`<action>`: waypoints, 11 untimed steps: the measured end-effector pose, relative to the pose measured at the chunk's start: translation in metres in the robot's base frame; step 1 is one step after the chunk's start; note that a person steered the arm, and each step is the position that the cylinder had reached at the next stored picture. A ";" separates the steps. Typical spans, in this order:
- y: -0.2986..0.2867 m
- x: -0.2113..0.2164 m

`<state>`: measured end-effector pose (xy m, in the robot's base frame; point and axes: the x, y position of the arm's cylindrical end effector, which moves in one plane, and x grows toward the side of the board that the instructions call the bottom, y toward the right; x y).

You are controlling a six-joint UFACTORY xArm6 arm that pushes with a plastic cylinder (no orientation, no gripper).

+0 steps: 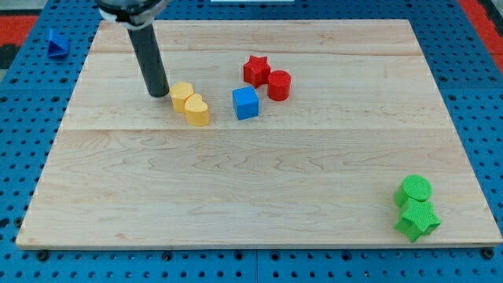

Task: Move your yellow hexagon to the top left

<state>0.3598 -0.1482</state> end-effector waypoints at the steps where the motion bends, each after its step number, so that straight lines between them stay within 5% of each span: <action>1: 0.012 0.023; 3: 0.049 0.088; 4: 0.057 0.040; 8: -0.075 -0.134; 11: -0.072 -0.135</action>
